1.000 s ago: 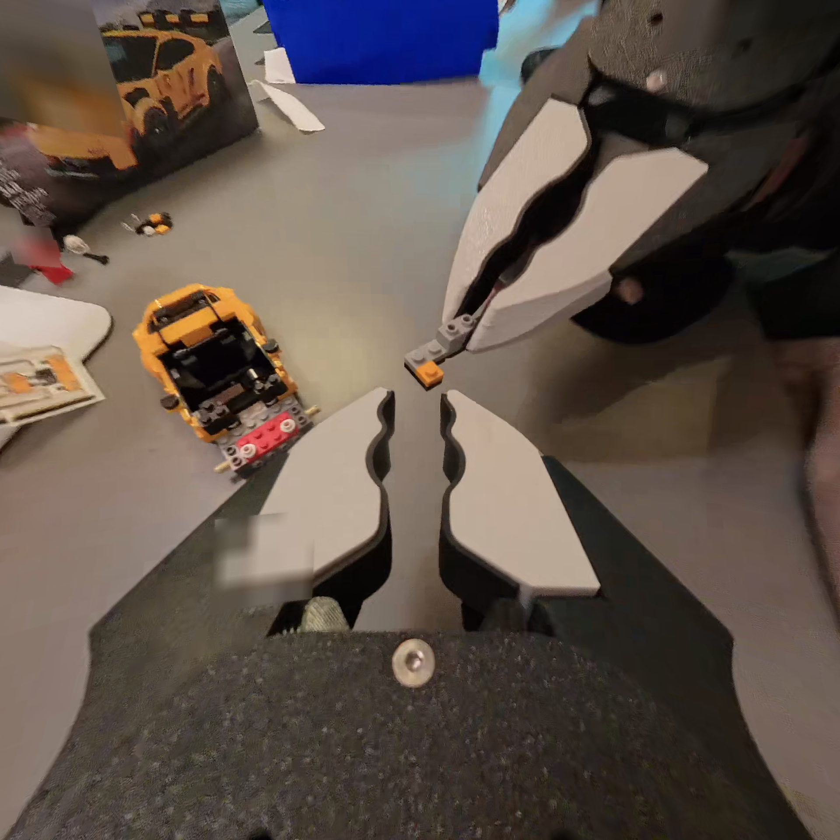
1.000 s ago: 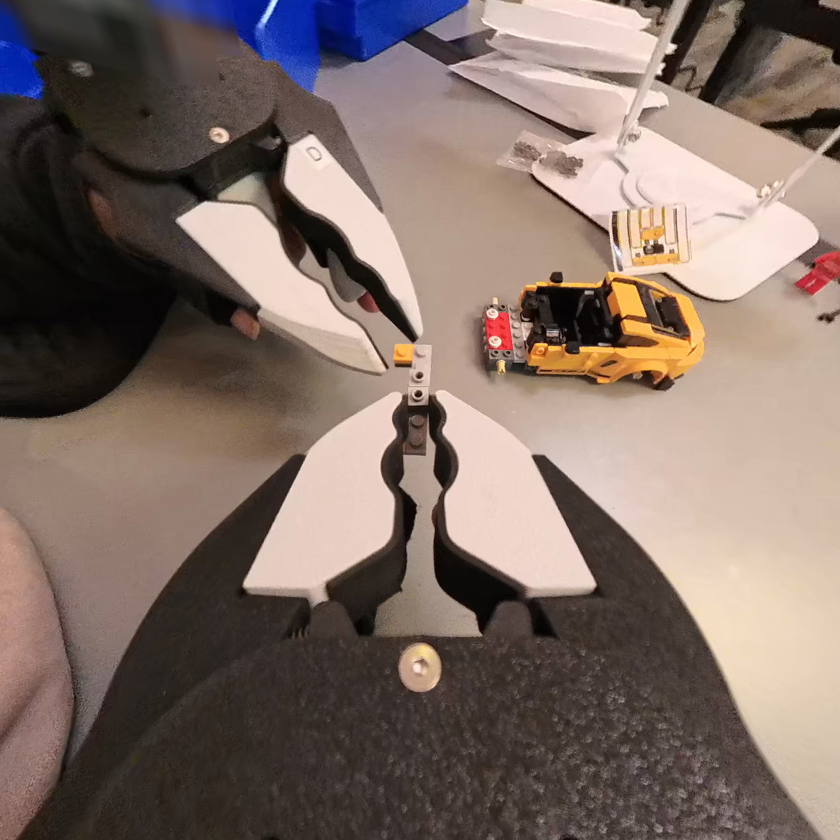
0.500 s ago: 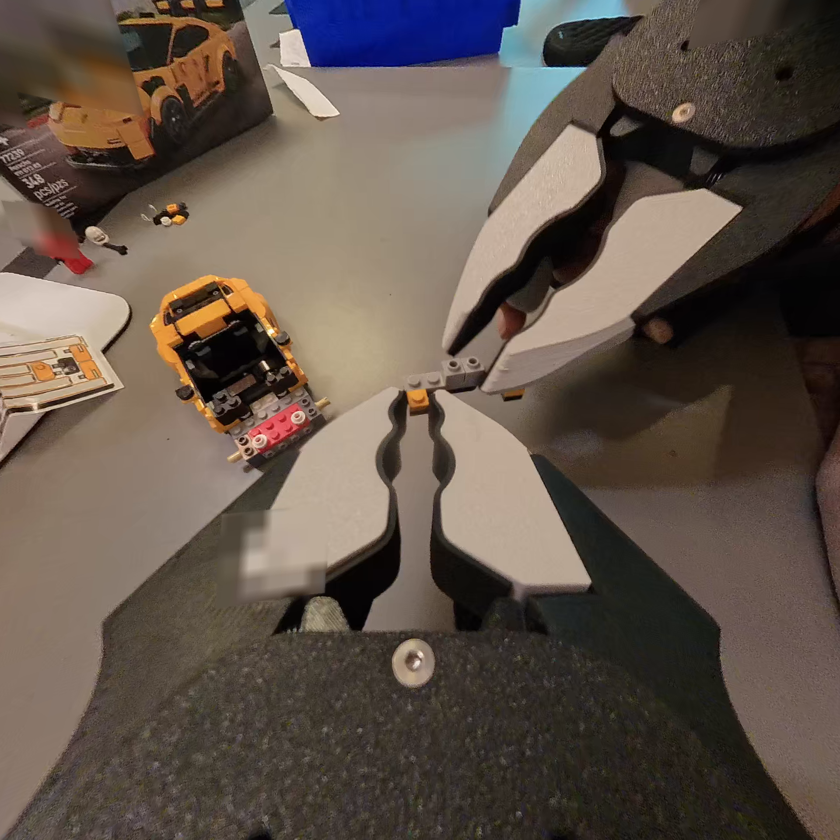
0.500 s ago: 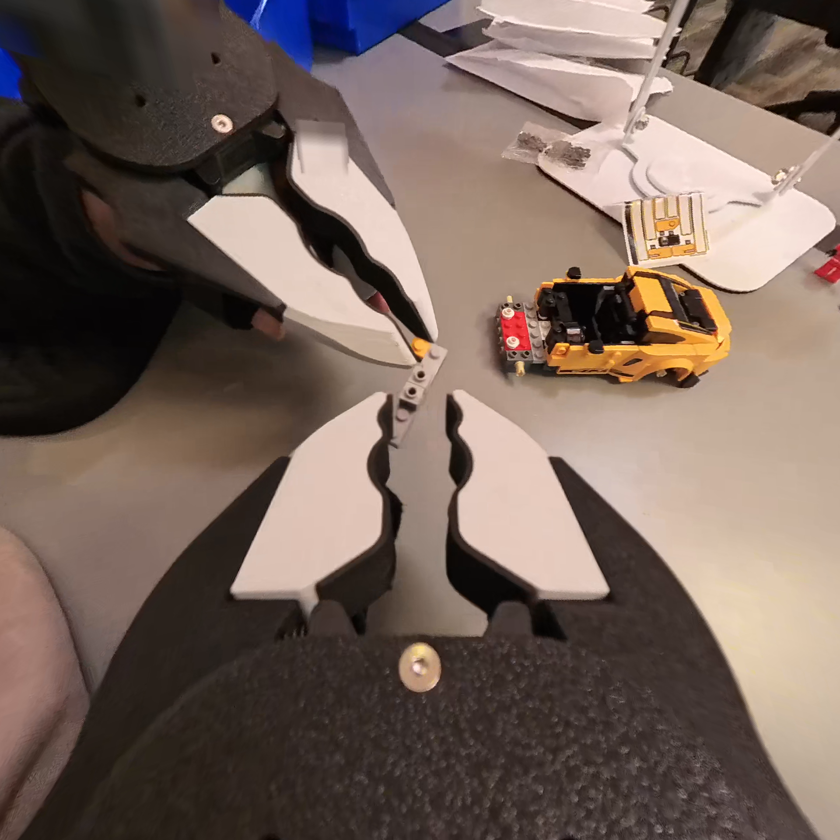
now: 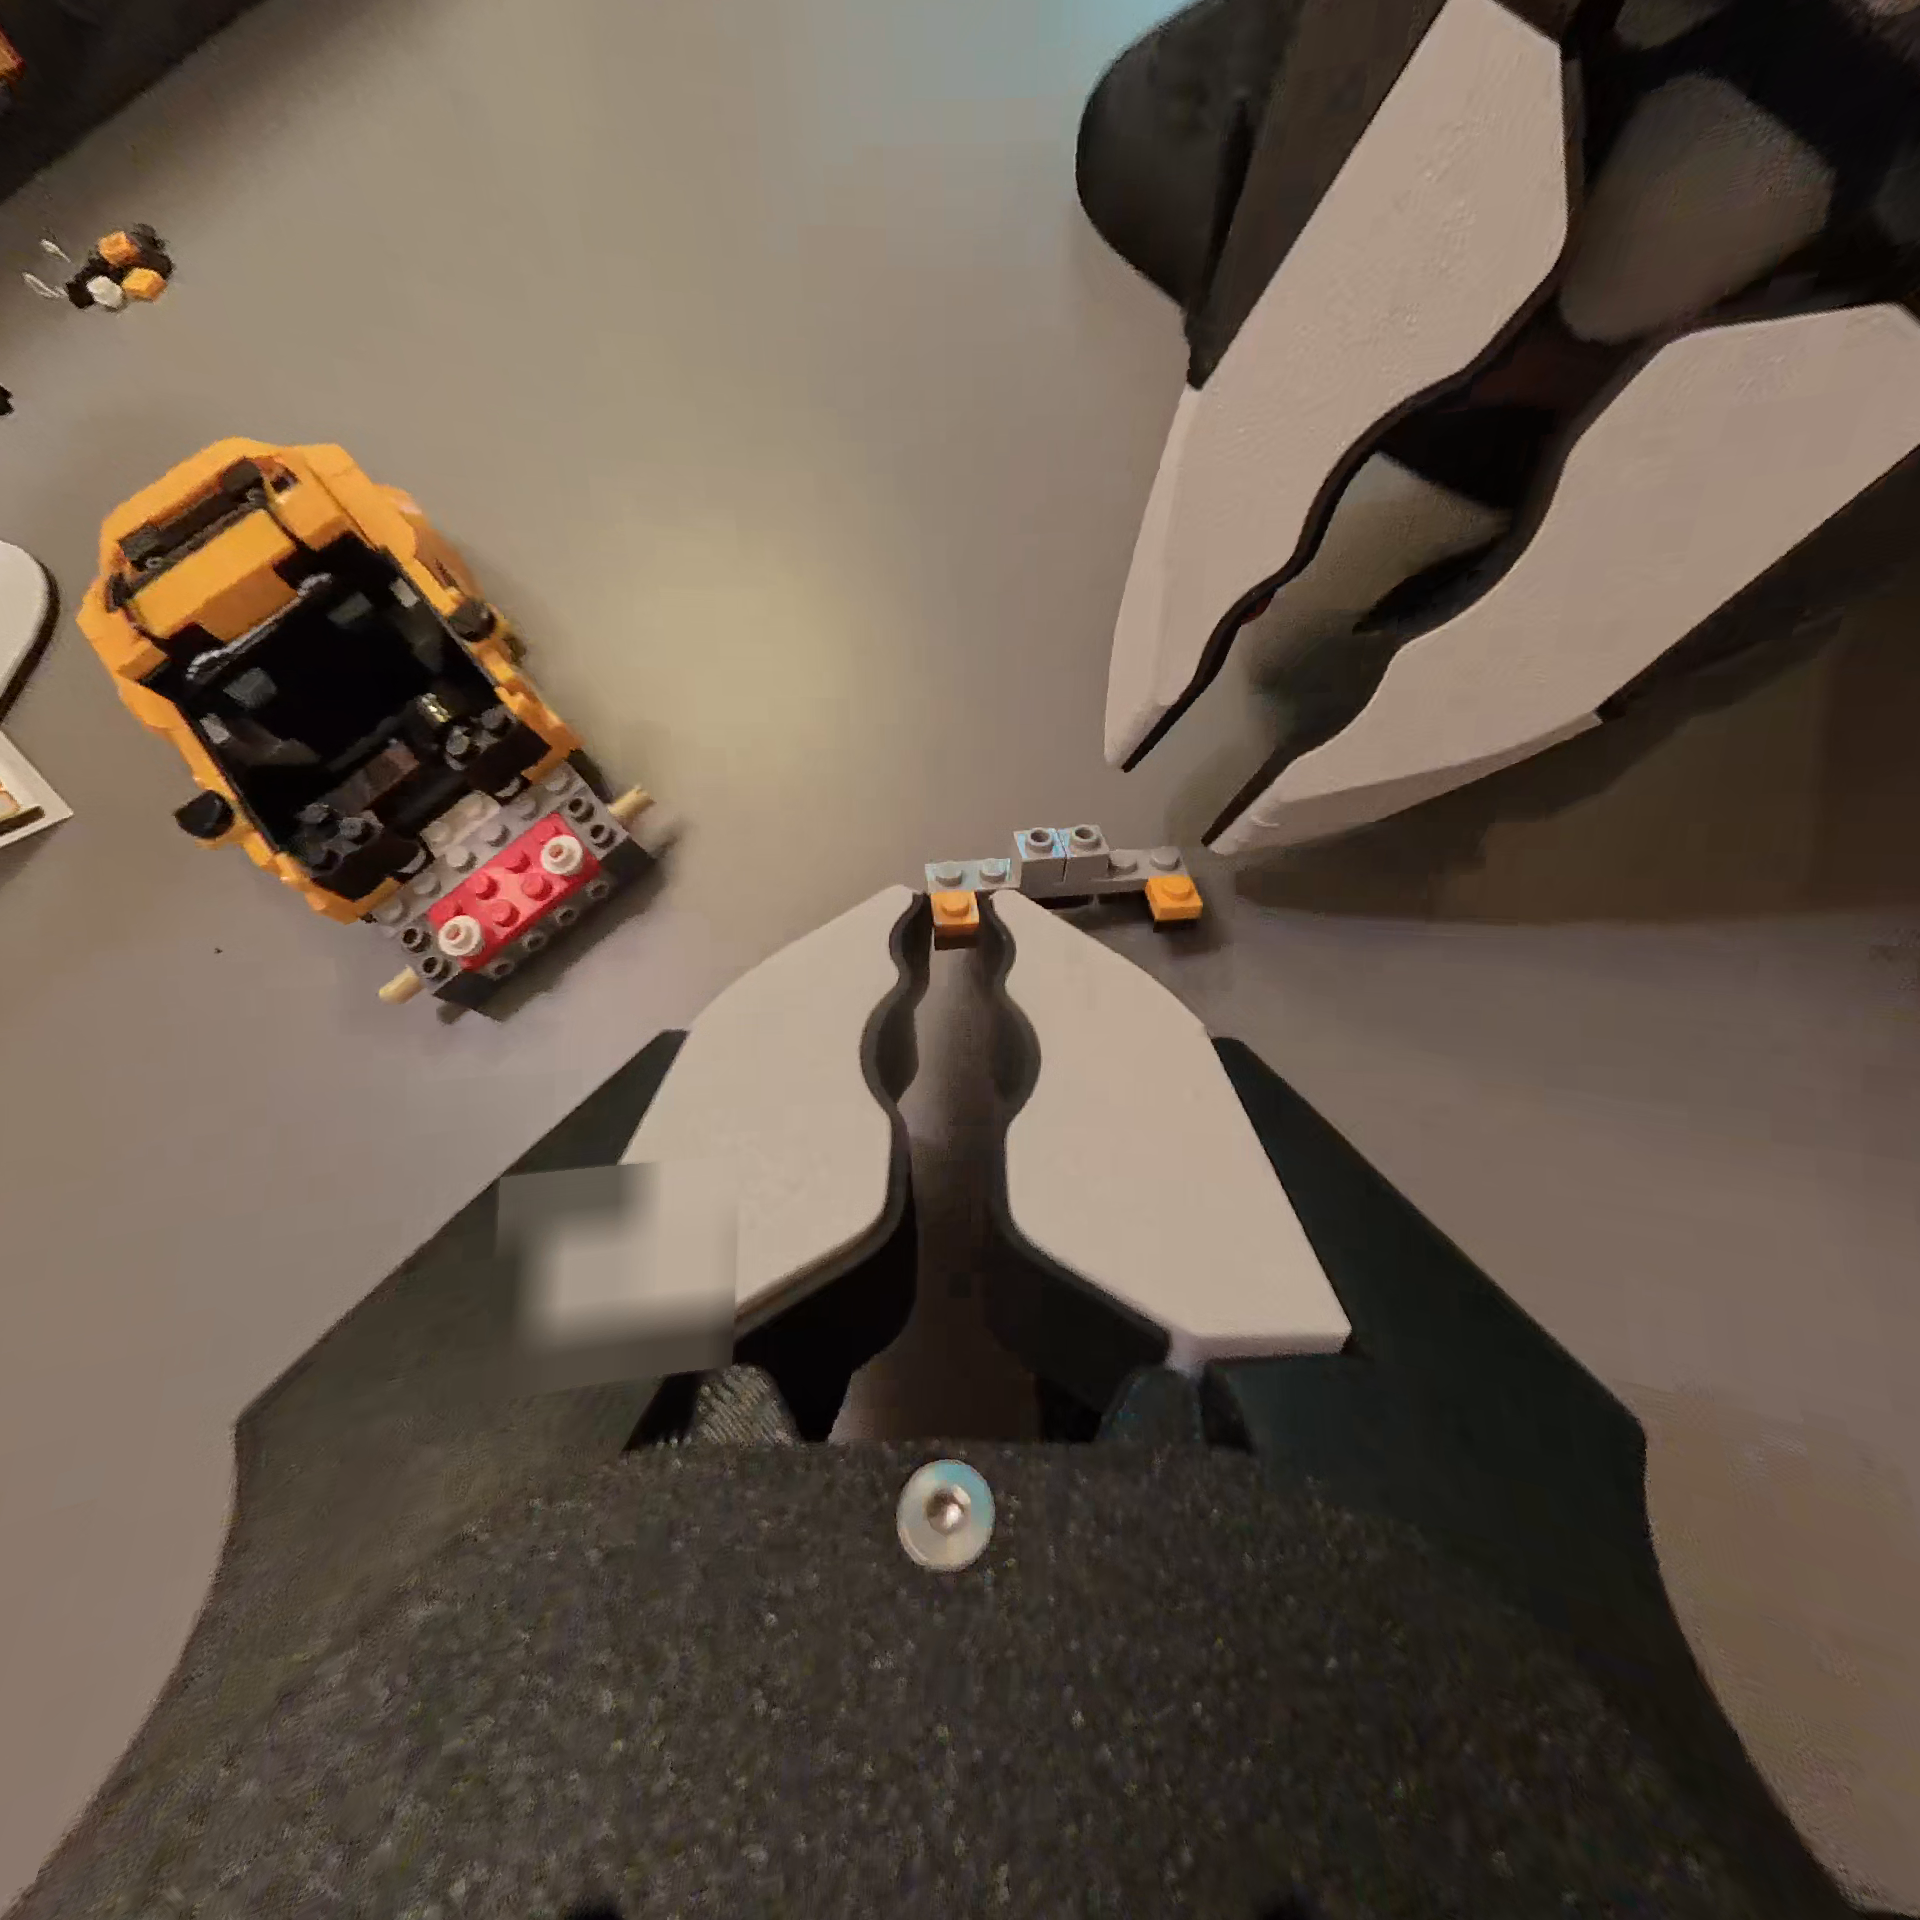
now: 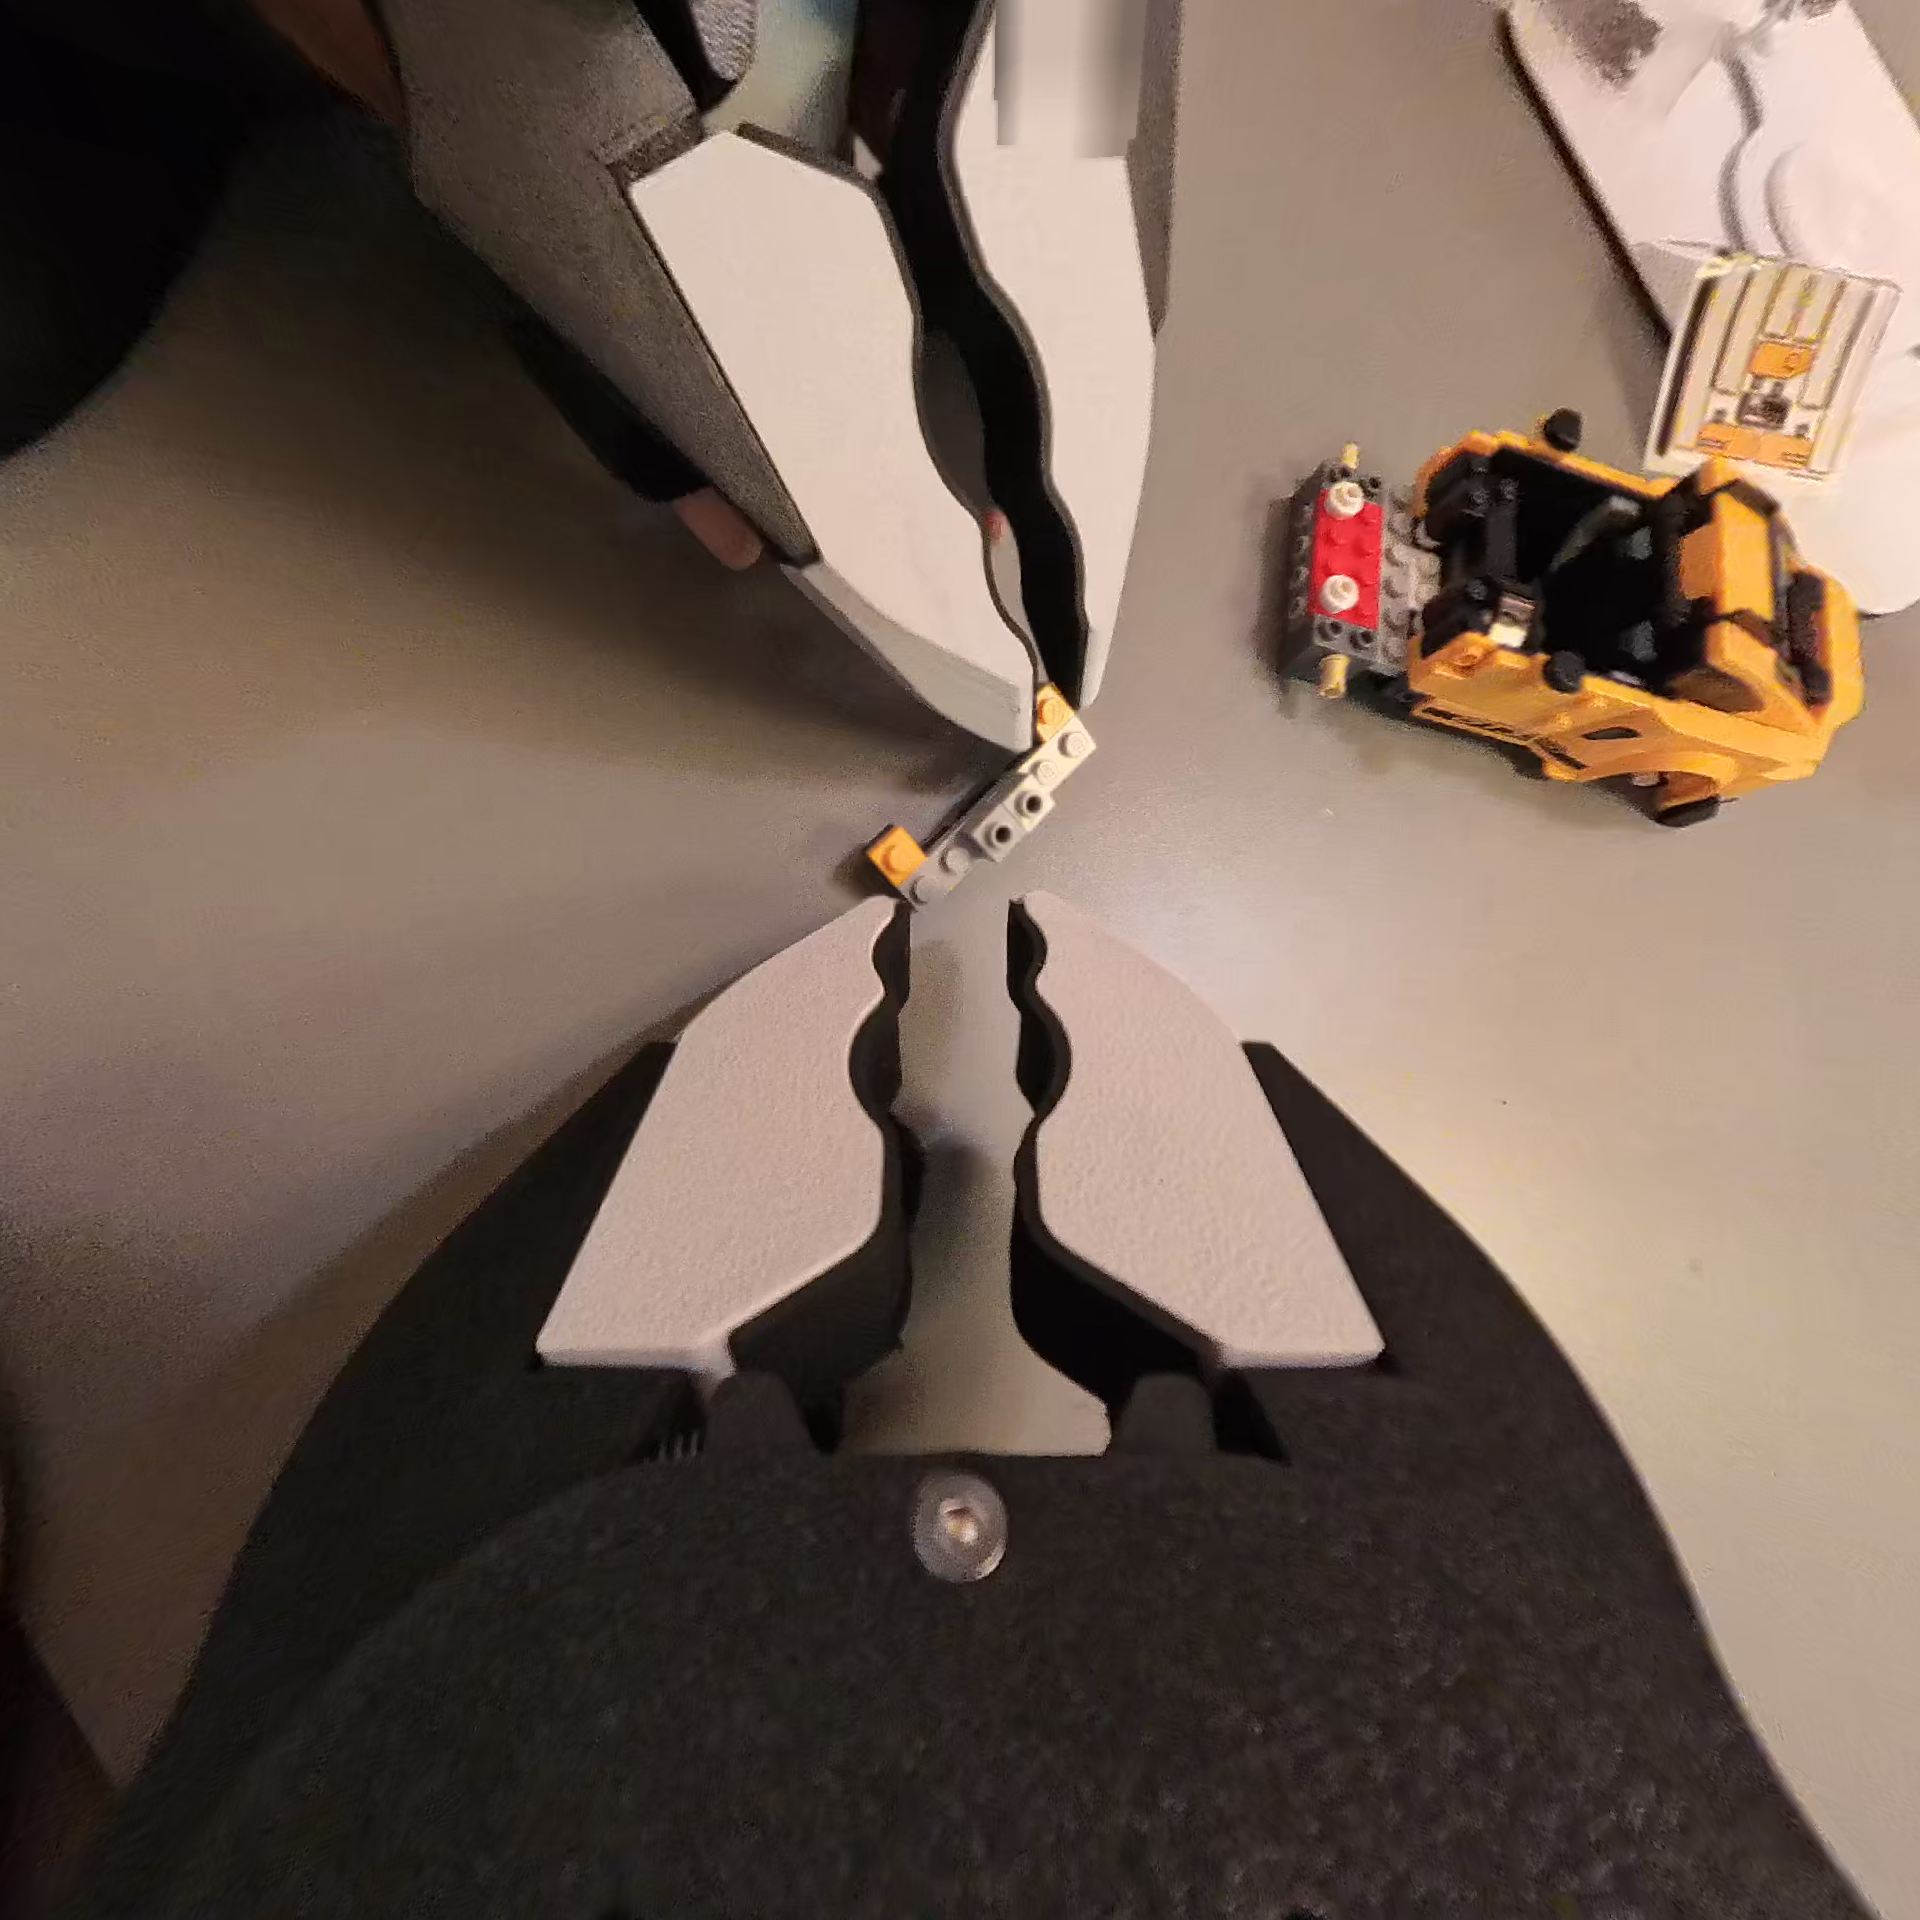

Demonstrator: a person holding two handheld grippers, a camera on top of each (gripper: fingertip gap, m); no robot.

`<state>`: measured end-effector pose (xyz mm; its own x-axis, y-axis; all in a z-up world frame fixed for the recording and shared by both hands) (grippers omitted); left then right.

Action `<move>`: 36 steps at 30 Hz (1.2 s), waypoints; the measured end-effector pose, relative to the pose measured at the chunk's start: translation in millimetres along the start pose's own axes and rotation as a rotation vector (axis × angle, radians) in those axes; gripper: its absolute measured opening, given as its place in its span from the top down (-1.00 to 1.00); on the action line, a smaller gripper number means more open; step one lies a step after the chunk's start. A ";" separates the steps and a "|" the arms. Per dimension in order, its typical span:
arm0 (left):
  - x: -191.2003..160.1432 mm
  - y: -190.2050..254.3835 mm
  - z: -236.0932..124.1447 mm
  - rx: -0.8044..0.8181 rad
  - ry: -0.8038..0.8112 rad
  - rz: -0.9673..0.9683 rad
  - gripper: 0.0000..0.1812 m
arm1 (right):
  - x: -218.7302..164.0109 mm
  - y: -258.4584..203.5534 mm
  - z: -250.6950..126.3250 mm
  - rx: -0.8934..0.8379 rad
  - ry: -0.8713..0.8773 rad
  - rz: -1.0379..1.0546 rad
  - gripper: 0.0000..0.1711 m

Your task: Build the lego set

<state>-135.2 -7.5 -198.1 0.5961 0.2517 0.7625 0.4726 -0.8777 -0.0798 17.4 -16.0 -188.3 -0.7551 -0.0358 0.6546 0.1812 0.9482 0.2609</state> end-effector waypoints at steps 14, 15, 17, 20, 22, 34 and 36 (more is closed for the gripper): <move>-2.6 -3.9 -1.4 0.014 -0.021 -0.009 0.81 | 6.9 19.6 -11.5 -0.076 0.137 0.105 0.79; -2.3 -4.8 -2.8 0.009 -0.008 -0.018 0.81 | 7.5 25.9 -17.1 -0.092 0.177 0.127 0.78; -1.8 -6.1 -4.7 0.003 0.012 -0.031 0.80 | 8.4 39.7 -27.8 -0.145 0.258 0.138 0.75; 2.0 -9.2 -10.8 0.058 0.076 -0.030 0.81 | 13.7 62.6 -42.6 -0.226 0.406 0.137 0.73; 7.1 -11.9 -21.4 0.121 0.173 -0.034 0.92 | 20.0 79.2 -49.4 -0.255 0.492 0.163 0.72; 8.9 -31.3 -66.3 0.543 0.502 -0.085 1.00 | 74.0 156.1 -27.0 -0.292 0.735 0.282 0.78; 7.3 -33.6 -66.8 0.553 0.496 -0.097 1.00 | 74.2 165.8 -12.9 -0.277 0.746 0.312 0.79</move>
<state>-190.1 -3.4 -147.0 0.2346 -0.0106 0.9720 0.8435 -0.4948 -0.2090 -0.4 134.5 -87.3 -0.0508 -0.0766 0.9958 0.5326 0.8413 0.0919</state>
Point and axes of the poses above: each gripper's, where its closed fingertips meet, z out along the fingers, x out of its top, y = z × x across the jaws, the point moved 10 cm from there along -z, back along the fingers, and after that the axes turned 2 degrees about -x, right-handed, at the moved point
